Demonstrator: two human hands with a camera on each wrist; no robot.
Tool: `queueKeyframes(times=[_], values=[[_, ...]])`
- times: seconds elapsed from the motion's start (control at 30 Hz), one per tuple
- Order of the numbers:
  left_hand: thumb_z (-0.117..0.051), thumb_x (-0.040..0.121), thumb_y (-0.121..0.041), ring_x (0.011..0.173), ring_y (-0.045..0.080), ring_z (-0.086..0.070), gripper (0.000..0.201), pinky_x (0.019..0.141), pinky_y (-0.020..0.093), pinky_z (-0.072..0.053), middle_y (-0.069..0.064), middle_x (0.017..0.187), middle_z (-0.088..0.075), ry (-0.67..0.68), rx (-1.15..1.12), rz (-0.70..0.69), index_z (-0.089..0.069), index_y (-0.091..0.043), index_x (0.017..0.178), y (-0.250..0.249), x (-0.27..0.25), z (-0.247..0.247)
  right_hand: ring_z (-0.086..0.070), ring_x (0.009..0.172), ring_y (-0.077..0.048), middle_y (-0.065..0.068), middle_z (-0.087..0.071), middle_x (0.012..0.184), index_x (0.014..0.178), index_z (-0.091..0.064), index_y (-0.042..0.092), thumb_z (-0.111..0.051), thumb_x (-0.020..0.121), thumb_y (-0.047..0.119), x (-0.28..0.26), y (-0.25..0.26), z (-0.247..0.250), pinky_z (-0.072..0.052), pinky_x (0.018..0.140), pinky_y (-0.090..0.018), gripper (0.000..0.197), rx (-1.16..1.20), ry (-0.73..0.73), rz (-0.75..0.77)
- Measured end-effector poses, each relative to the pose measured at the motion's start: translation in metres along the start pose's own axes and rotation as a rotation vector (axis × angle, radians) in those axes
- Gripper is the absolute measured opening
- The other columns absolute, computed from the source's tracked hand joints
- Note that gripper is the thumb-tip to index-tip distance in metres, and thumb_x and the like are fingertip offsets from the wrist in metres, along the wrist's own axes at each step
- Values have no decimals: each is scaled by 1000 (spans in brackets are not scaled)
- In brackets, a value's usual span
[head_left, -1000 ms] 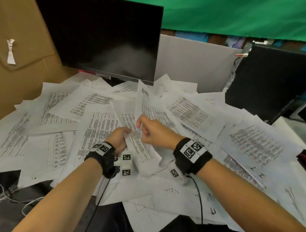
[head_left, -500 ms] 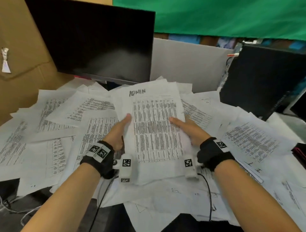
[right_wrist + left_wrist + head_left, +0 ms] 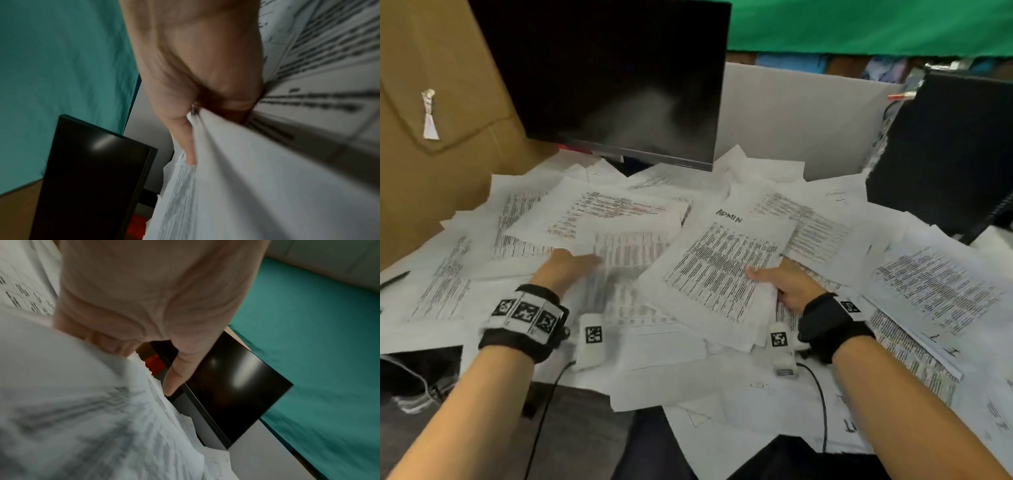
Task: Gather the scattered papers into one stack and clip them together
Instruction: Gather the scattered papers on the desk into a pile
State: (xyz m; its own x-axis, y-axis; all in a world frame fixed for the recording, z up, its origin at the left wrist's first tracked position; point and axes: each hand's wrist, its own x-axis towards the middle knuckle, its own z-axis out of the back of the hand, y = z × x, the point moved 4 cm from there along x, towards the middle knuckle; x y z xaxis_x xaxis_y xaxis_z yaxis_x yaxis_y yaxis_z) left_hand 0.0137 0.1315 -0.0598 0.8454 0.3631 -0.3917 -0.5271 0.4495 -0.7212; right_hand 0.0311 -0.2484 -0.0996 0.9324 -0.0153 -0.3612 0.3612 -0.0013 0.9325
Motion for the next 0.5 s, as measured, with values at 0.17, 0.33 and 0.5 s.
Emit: queueKeyframes(times=[0.17, 0.33, 0.5], values=[[-60, 90, -13, 77, 26, -54, 11, 60, 34, -42, 4, 74, -54, -178, 175, -514, -59, -4, 84, -49, -38, 5, -63, 114, -28, -13, -64, 130, 133, -57, 5, -75, 85, 13, 5, -6, 0, -48, 103, -49, 52, -61, -72, 67], [-57, 93, -11, 60, 1, -38, 17, 56, 11, -30, -17, 66, -37, -513, 101, -1227, -48, -14, 78, -132, -125, 43, -58, 119, -29, -9, -60, 133, 137, -52, 5, -67, 91, 34, 7, -9, -5, -47, 105, -48, 57, -165, -101, 67], [-53, 94, -21, 70, -14, -44, 13, 64, 1, -33, -20, 82, -43, -563, -68, -1346, -43, -29, 97, -183, -154, 67, -65, 108, -25, -8, -68, 119, 125, -60, 6, -65, 92, 34, 1, -5, -5, -52, 94, -37, 43, -200, -28, 54]])
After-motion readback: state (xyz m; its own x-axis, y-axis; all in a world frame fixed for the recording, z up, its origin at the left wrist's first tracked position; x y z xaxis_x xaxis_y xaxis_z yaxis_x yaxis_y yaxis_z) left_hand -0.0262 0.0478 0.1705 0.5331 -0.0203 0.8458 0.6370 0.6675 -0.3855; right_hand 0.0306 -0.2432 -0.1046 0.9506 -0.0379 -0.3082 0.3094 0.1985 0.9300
